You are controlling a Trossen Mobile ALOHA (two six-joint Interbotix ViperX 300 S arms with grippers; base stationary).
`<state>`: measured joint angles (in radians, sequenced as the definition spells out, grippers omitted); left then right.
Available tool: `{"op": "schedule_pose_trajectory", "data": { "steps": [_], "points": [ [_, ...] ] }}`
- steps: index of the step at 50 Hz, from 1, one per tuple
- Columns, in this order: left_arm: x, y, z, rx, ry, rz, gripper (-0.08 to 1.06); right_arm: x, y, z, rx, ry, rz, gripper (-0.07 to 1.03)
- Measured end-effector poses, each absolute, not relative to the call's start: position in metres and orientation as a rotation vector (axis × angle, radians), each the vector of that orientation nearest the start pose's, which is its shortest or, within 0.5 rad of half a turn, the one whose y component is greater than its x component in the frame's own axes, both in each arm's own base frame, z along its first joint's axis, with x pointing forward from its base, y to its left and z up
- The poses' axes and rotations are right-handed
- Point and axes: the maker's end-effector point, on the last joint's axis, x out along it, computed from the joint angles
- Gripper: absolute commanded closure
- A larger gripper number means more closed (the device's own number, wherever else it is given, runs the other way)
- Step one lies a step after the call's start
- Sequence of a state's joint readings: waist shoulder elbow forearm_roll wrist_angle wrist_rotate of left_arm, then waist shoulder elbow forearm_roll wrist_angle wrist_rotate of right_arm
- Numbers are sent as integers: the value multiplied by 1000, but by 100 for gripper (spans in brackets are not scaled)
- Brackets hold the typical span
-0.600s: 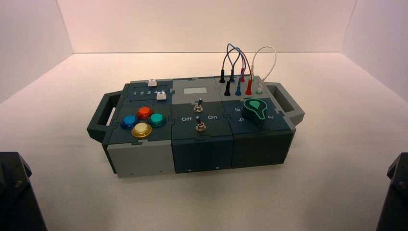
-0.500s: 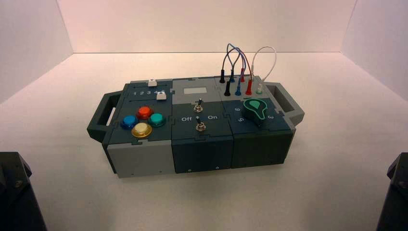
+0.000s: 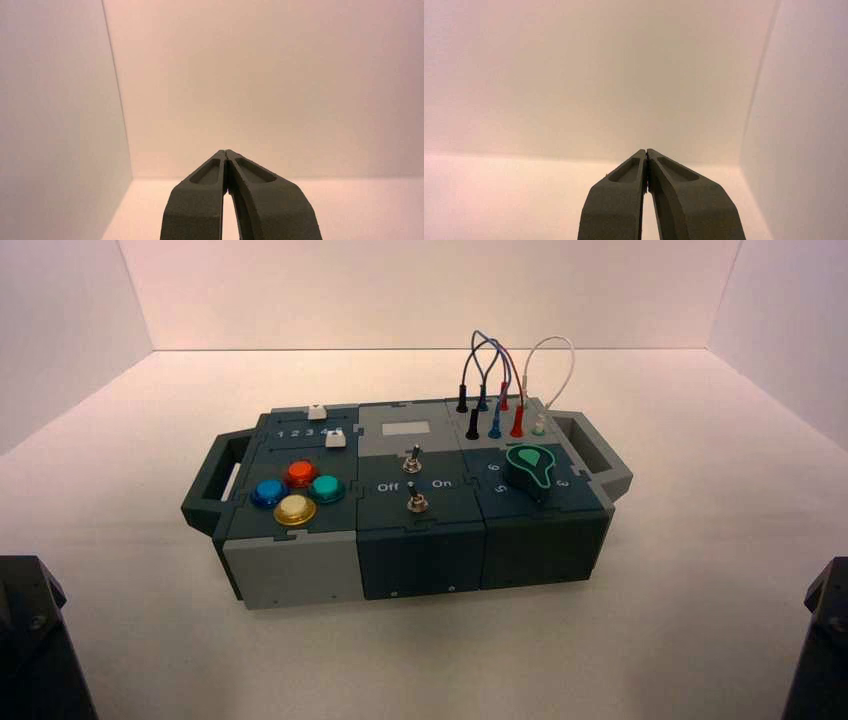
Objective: Turn the knob to position 2.
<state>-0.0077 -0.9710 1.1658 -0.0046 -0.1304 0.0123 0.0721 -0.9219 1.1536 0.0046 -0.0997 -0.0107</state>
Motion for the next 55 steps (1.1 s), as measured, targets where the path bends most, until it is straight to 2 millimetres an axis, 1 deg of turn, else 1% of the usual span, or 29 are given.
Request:
{"op": "schedule_pose_trajectory", "data": {
  "steps": [6, 11, 12, 16, 19, 20, 21, 24, 26, 29, 31, 33, 39, 46, 55],
  "points": [
    [258, -4, 271, 10, 126, -14, 101, 267, 29, 250, -22, 231, 108, 98],
    [257, -5, 270, 11, 146, -19, 101, 268, 32, 246, -23, 258, 120, 99],
    [257, -7, 269, 12, 170, -28, 101, 269, 37, 241, -29, 297, 136, 99],
    [255, -19, 262, 20, 256, -74, 101, 265, 49, 232, -38, 384, 181, 99],
    [251, -39, 251, 32, 356, -153, 101, 260, 68, 221, -33, 482, 247, 99],
    [251, -41, 250, 34, 364, -161, 101, 259, 73, 218, -32, 512, 263, 99],
    [249, -51, 244, 41, 410, -202, 101, 258, 76, 215, -30, 535, 275, 99],
    [245, -66, 236, 54, 480, -258, 101, 254, 84, 208, -27, 594, 301, 99],
    [244, -69, 232, 61, 507, -272, 101, 252, 84, 207, -21, 613, 303, 99],
    [240, -81, 223, 83, 587, -317, 101, 248, 86, 204, -13, 658, 309, 99],
    [238, -85, 220, 90, 611, -331, 101, 242, 86, 200, -16, 709, 313, 99],
    [234, -92, 217, 105, 654, -361, 101, 240, 86, 198, -20, 730, 315, 99],
    [228, -104, 210, 137, 732, -408, 101, 229, 85, 190, -33, 825, 320, 99],
    [222, -108, 205, 165, 813, -428, 101, 217, 83, 182, -41, 919, 323, 99],
    [218, -110, 199, 191, 894, -435, 101, 205, 84, 182, -39, 1008, 335, 99]
  ]
}}
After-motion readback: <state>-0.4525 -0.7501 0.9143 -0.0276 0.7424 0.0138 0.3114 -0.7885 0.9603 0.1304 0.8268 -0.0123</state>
